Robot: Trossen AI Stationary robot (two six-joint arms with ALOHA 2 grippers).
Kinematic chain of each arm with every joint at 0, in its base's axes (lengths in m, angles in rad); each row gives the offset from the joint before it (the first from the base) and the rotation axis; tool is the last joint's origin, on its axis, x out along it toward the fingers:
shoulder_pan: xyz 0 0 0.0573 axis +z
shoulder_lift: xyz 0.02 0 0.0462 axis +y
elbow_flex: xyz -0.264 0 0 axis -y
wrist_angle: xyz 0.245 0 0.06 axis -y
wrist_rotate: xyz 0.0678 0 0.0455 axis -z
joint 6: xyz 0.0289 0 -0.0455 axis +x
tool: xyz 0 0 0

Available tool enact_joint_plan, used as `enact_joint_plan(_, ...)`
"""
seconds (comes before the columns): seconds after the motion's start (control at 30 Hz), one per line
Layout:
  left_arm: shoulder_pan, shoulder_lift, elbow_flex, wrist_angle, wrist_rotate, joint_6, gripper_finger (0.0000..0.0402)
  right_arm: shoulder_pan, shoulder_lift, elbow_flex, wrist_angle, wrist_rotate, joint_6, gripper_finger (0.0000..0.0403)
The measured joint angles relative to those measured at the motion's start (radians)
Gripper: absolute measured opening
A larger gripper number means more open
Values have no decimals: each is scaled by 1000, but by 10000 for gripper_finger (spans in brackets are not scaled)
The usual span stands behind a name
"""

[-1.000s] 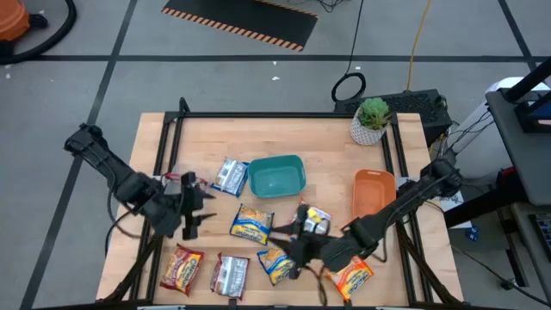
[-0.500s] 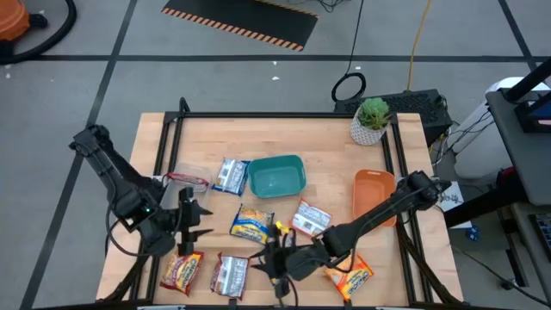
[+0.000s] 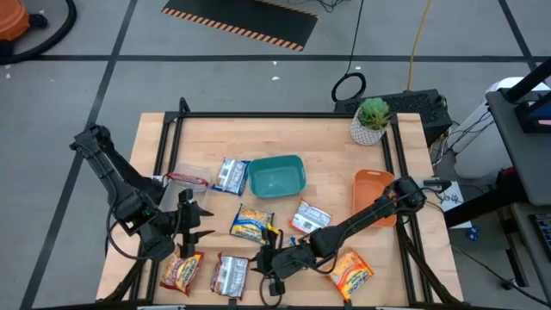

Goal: Sort Maruchan noodles
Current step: Put the right red noodle pack into the transparent bin

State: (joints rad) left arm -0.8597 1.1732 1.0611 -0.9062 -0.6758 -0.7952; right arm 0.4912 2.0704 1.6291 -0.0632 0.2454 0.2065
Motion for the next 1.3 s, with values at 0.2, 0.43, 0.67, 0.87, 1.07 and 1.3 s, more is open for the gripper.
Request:
enact_joint_plan(0.2, 0, 1, 0, 3, -7, 10, 230, -25, 58, 0, 1, -51, 33, 95)
enact_joint_plan(0.43, 1, 2, 0, 8, -7, 41, 230, -52, 117, 0, -18, -86, 14, 108)
enact_joint_plan(0.67, 1, 2, 0, 15, -7, 65, 230, -75, 171, 0, -11, -91, 17, 159)
enact_joint_plan(0.87, 1, 2, 0, 15, -7, 68, 230, -88, 216, 0, 60, -146, 17, 176)
enact_joint_plan(1.07, 1, 2, 0, 15, -6, 70, 230, -98, 221, 0, 82, -144, -8, 169)
enact_joint_plan(1.3, 1, 2, 0, 21, -7, 82, 230, -100, 233, -9, 102, -148, -45, 159)
